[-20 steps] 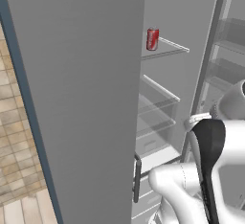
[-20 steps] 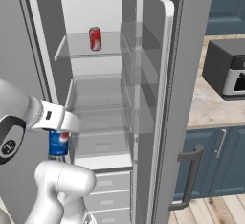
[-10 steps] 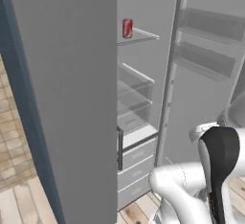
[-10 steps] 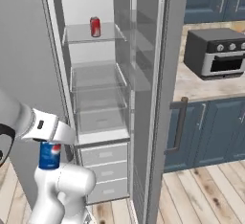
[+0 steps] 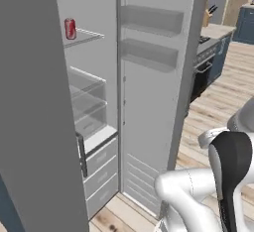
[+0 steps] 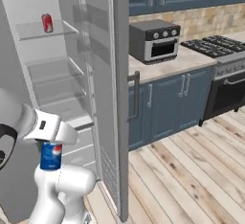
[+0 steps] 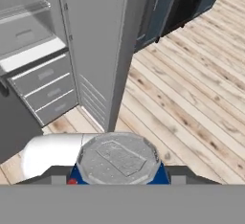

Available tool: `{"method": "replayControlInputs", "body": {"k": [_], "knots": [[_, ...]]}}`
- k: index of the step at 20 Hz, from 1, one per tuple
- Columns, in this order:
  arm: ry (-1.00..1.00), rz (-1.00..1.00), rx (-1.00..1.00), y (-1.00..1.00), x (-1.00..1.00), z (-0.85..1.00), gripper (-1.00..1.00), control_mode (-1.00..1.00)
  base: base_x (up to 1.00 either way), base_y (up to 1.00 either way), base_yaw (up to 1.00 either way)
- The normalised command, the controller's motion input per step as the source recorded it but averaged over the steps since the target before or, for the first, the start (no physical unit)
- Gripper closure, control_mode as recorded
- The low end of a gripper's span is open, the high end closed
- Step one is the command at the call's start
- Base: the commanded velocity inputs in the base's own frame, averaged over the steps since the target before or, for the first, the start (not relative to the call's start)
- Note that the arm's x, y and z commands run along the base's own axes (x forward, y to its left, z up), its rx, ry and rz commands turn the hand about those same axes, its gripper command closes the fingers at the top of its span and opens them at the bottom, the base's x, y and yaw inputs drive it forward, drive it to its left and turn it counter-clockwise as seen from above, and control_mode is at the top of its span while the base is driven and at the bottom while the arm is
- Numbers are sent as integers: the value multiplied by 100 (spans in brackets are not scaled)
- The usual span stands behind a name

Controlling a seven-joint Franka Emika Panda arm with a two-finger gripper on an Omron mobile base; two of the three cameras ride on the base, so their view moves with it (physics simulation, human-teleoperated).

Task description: Open the fridge, grab two sodas, and place both sodas inside the bowl with ice on the dining counter.

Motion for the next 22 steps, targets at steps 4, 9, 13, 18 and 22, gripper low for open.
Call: {"method": "replayControlInputs", "body": {"k": [4, 9, 13, 18, 22], "knots": [[0, 0, 0, 0, 0, 0, 100, 100, -7, -30, -49], [0, 0, 0, 0, 0, 0, 100, 100, -9, -37, -48], [0, 0, 0, 0, 0, 0, 100, 100, -19, -38, -46], [0, 0, 0, 0, 0, 0, 100, 100, 25, -31, -39], [0, 0, 0, 0, 0, 0, 100, 100, 55, -34, -34]]}}
